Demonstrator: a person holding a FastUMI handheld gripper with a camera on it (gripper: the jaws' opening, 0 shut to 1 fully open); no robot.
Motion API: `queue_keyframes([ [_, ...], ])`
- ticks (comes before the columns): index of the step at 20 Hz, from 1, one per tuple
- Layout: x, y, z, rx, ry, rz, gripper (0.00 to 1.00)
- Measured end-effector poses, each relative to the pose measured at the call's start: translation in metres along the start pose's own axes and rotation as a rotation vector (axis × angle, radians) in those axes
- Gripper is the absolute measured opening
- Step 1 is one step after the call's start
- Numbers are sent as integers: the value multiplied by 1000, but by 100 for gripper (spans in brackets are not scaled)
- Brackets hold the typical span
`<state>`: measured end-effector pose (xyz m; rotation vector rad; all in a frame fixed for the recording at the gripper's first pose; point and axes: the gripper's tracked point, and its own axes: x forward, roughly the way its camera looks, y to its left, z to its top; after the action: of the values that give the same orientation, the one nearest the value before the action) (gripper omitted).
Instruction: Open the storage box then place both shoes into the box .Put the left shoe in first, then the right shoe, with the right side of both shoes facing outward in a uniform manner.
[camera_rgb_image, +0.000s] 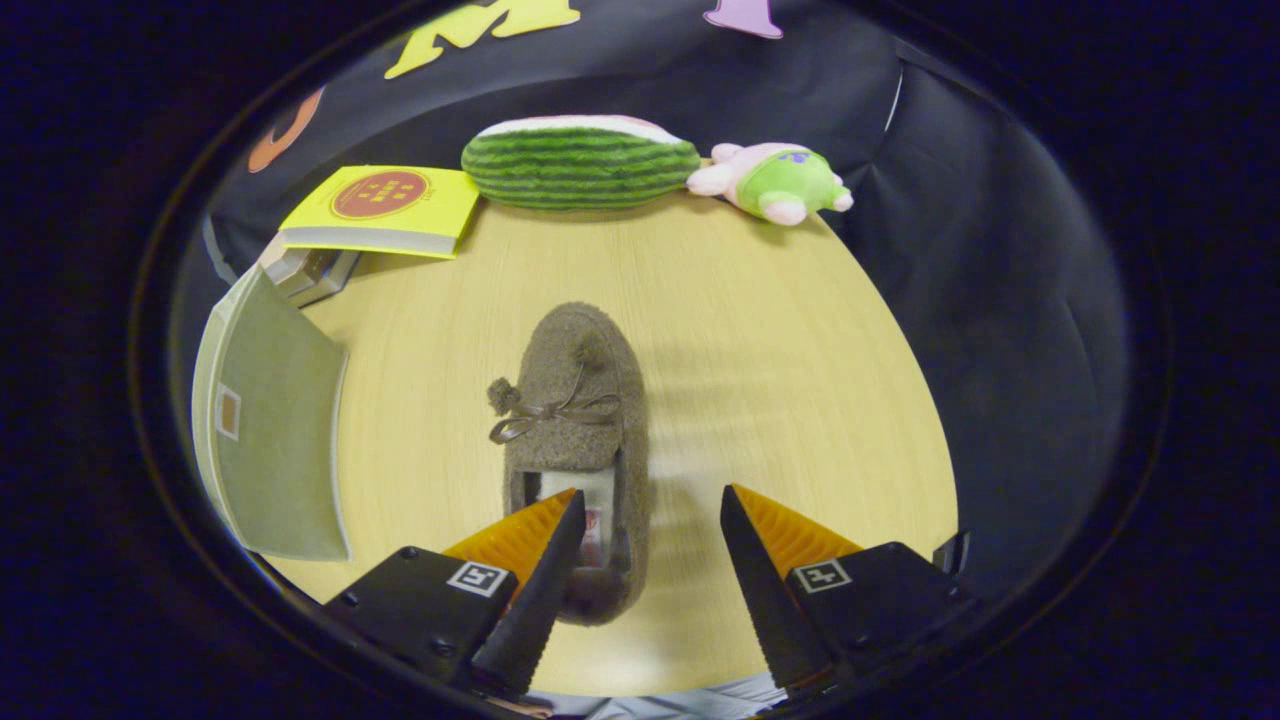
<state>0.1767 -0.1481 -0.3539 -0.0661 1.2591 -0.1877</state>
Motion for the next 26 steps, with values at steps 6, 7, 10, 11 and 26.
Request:
queue_keyframes([
  [6,35,12,-7,20,93,37,42],
  [7,35,14,-6,37,98,41,35],
  [10,35,15,-5,70,118,31,17],
  [11,34,15,-5,99,121,33,9],
  [26,-63,60,13,198,38,206,6],
])
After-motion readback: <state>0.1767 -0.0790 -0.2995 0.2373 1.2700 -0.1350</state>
